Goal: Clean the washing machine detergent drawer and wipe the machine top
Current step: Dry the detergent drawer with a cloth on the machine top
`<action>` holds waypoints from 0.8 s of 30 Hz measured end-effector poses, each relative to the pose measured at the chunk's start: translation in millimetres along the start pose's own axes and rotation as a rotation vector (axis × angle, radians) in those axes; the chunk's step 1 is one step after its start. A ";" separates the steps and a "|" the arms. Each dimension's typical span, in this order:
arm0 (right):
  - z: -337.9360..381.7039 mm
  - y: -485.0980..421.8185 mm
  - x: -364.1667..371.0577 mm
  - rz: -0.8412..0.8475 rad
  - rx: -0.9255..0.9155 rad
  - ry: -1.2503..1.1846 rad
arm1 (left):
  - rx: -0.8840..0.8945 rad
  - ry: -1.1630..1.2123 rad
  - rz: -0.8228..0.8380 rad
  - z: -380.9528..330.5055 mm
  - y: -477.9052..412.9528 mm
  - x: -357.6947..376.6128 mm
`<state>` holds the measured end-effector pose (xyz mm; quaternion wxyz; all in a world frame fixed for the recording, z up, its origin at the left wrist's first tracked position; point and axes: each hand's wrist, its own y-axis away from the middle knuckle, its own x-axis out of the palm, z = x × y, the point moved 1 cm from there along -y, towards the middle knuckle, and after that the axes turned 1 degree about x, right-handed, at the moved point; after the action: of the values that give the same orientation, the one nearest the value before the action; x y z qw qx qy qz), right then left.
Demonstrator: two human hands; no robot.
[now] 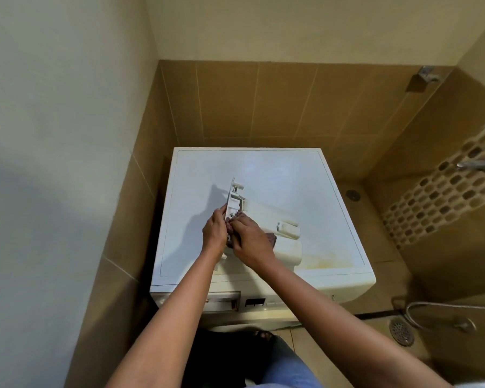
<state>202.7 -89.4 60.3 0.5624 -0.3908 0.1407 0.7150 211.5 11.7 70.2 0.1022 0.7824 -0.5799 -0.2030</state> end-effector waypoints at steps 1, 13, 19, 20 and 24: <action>-2.9 0.5 -4.0 0.037 -0.026 0.012 | 0.009 0.002 -0.011 -0.5 0.6 -0.5; -6.9 -9.6 -9.5 0.214 -0.007 0.195 | -0.070 0.027 -0.015 0.5 7.5 0.2; -12.5 -8.6 -24.4 0.148 -0.059 0.098 | -0.242 0.110 -0.044 10.1 1.6 -14.1; -12.8 -8.7 -32.3 0.124 -0.065 0.064 | -0.283 0.095 0.005 12.1 0.2 -17.1; -13.4 -11.8 -67.9 0.000 -0.011 -0.155 | -0.402 0.240 0.232 12.3 5.5 -27.0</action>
<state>223.1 -141.3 103.0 0.5693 -0.3374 0.0928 0.7439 194.8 36.5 66.7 0.3463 0.6931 -0.5973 -0.2071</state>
